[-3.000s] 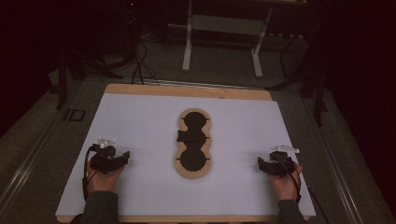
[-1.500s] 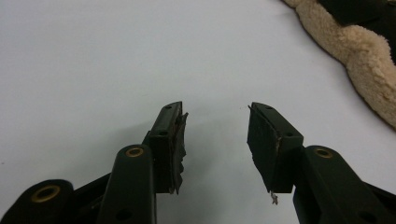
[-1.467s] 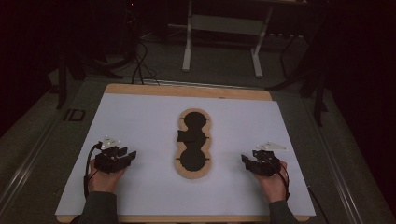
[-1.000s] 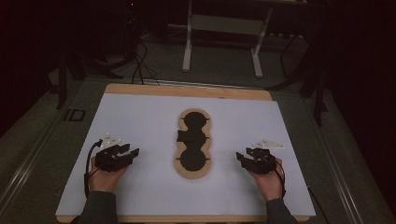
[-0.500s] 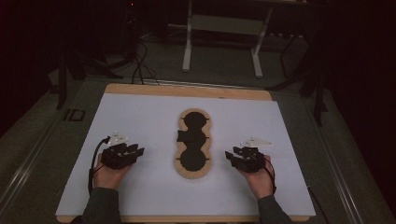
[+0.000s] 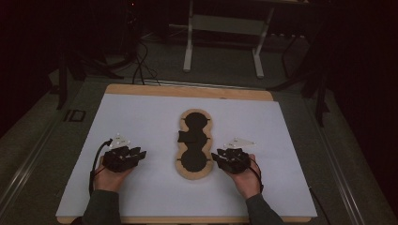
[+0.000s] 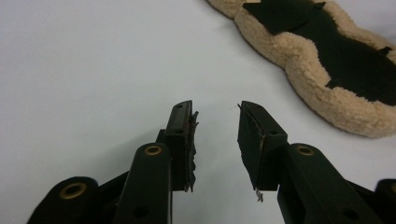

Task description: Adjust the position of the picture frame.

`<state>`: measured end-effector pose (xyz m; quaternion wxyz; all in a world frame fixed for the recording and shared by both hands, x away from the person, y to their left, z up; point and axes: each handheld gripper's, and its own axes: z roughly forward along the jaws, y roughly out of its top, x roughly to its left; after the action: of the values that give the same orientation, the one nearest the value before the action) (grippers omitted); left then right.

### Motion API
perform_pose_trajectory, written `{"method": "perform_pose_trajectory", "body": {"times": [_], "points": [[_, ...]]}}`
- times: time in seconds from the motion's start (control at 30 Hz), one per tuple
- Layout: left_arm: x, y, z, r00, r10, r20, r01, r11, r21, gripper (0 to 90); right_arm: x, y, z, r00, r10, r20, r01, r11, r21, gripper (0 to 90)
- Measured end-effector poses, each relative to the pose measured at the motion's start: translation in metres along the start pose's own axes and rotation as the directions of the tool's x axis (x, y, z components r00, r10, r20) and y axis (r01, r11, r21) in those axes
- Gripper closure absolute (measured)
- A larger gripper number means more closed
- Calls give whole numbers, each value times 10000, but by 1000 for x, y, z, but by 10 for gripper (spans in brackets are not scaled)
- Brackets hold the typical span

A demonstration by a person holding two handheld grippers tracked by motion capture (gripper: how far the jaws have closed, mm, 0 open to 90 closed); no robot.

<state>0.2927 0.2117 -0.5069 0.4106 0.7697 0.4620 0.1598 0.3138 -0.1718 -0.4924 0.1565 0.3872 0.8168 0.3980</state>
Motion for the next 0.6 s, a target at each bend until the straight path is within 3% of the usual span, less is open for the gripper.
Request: {"method": "perform_pose_trajectory", "body": {"times": [0.17,0.43,0.6], "points": [[-1,-1,0,9998,171,44,-171,9999,5,669,7,5,6,9997,-153,-181,155,9998,110,699],[0,-1,-2,9999,-85,133,90,9993,-363,655,15,11,11,9994,-221,-281,225,9997,131,776],[1,-2,-1,9999,-93,101,95,9996,-257,653,18,14,14,9989,-275,-381,282,9994,186,800]]}}
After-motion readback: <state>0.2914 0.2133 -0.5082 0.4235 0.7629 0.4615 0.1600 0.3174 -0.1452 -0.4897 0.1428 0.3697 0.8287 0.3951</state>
